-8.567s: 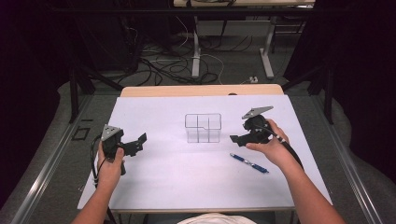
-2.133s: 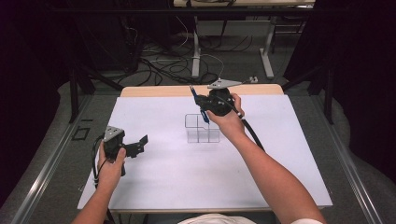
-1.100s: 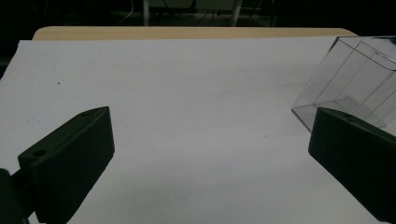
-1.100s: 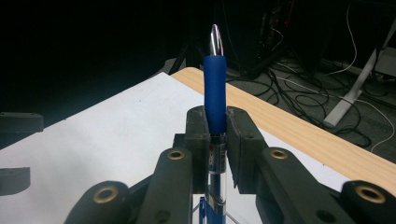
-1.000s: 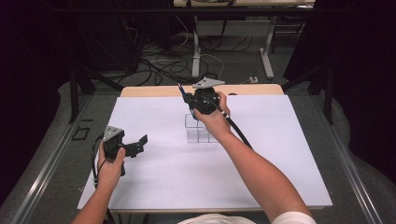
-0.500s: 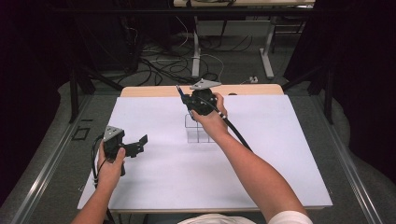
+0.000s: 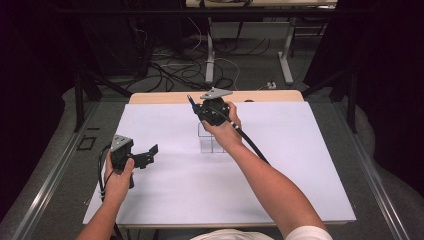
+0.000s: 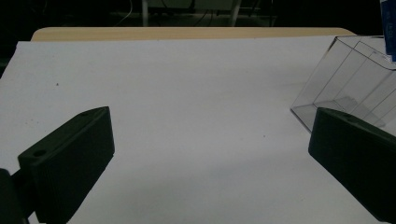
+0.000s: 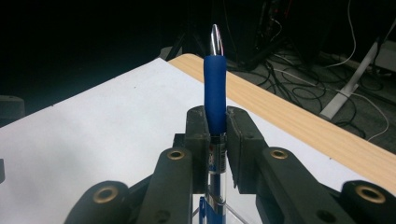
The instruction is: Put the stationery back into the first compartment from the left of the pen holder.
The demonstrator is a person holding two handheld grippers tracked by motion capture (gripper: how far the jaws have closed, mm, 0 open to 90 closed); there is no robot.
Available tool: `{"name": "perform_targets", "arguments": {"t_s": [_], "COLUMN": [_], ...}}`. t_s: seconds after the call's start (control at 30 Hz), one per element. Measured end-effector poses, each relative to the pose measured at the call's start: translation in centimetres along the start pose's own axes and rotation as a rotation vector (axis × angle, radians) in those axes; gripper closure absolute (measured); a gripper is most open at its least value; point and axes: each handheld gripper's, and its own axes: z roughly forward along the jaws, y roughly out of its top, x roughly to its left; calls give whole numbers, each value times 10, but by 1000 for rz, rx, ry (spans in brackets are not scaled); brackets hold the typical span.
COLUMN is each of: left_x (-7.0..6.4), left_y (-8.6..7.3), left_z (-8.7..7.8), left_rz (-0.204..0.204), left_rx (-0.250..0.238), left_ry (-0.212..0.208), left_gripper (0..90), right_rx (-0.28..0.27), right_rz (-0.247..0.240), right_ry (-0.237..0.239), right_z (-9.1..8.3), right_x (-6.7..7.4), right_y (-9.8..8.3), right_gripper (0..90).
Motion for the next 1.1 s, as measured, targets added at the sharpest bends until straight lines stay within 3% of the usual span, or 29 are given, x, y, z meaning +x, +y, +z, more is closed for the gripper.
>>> {"name": "perform_targets", "arguments": {"t_s": [0.3,0.5,0.77,1.1], "left_x": [0,0,1,0], "left_y": [0,0,-1,0], "left_z": [0,0,1,1], "left_rz": [1,-1,-1,2], "left_rx": [-1,1,4,7], "left_ry": [0,5,7,7], "left_gripper": [0,0,0,0], "right_rx": [38,21,25,-7], "right_rz": [-11,-15,66,95], "right_ry": [-2,-12,-25,-60], "right_z": [2,3,5,2], "right_x": [4,6,4,5], "right_y": [-7,-11,-24,-36], "right_gripper": [797,798,797,797]}}
